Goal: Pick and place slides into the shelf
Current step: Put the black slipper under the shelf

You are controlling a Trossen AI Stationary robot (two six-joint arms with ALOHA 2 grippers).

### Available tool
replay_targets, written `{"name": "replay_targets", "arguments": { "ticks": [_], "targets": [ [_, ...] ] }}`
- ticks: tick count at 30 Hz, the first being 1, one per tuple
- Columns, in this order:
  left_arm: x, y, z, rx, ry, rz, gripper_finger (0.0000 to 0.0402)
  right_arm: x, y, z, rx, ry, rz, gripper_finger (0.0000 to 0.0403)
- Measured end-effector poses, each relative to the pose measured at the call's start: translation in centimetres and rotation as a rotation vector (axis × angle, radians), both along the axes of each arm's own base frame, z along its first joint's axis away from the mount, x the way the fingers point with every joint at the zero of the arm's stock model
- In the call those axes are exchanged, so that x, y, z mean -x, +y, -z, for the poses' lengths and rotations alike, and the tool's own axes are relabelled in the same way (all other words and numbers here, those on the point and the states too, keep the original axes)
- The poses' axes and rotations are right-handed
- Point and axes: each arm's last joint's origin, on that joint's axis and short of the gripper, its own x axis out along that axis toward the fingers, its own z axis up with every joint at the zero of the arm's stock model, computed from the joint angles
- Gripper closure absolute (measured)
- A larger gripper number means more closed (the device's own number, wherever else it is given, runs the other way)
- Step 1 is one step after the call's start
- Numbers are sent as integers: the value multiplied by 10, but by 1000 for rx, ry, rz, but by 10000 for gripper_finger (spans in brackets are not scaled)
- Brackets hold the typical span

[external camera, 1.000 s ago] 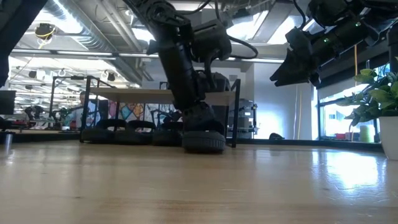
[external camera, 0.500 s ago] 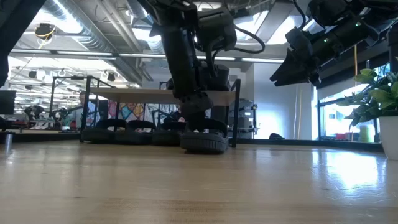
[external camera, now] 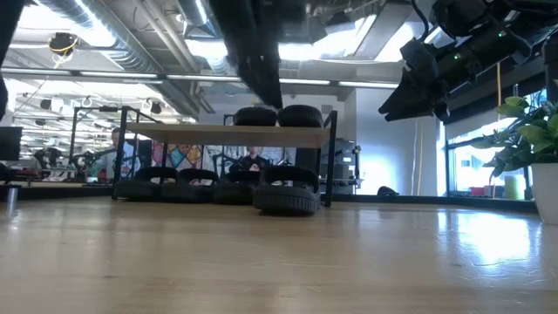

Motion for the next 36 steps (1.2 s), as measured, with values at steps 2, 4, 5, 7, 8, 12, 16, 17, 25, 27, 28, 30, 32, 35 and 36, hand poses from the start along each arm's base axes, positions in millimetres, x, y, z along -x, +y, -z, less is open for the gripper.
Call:
{"name": "replay_targets", "arguments": {
  "ticks": [2, 4, 5, 7, 8, 12, 16, 17, 25, 27, 28, 30, 32, 35, 36],
  "targets": [
    [9, -2, -19, 18, -61, 13, 143, 0, 0, 0, 1, -2, -1, 257],
    [21, -3, -36, 63, -112, 41, 143, 0, 0, 0, 1, -3, 0, 257],
    [26, -3, -43, 103, -144, 70, 143, 0, 0, -1, 2, -8, -1, 257],
    [37, -4, -55, 199, -218, 156, 143, -1, 0, -1, -1, -11, -8, 257],
    [44, -5, -61, 242, -269, 209, 143, -1, 0, -1, 0, -13, -8, 257],
    [72, -8, -71, 361, -482, 400, 143, -2, 0, -3, -4, -34, -24, 257],
    [108, -4, -65, 379, -649, 417, 143, -3, 0, -5, -5, -59, -38, 257],
    [116, -3, -63, 379, -690, 414, 143, -3, 1, -6, -5, -73, -49, 257],
    [165, -4, -26, 425, -920, 427, 143, -12, 5, -25, 87, -256, -300, 257],
    [173, -5, -16, 431, -961, 447, 143, -13, 6, -30, 109, -305, -361, 257],
    [175, -6, -12, 432, -986, 453, 143, -13, 7, -32, 117, -329, -381, 257],
    [181, -6, -4, 442, -1012, 455, 143, -14, 9, -37, 116, -378, -405, 257],
    [185, -5, 4, 462, -1018, 443, 143, -16, 13, -40, 120, -409, -423, 257],
    [189, -4, 11, 481, -1012, 428, 143, -19, 20, -48, 125, -428, -465, 257],
    [190, -4, 13, 481, -1009, 427, 143, -20, 23, -53, 132, -438, -479, 257]
  ]
}}
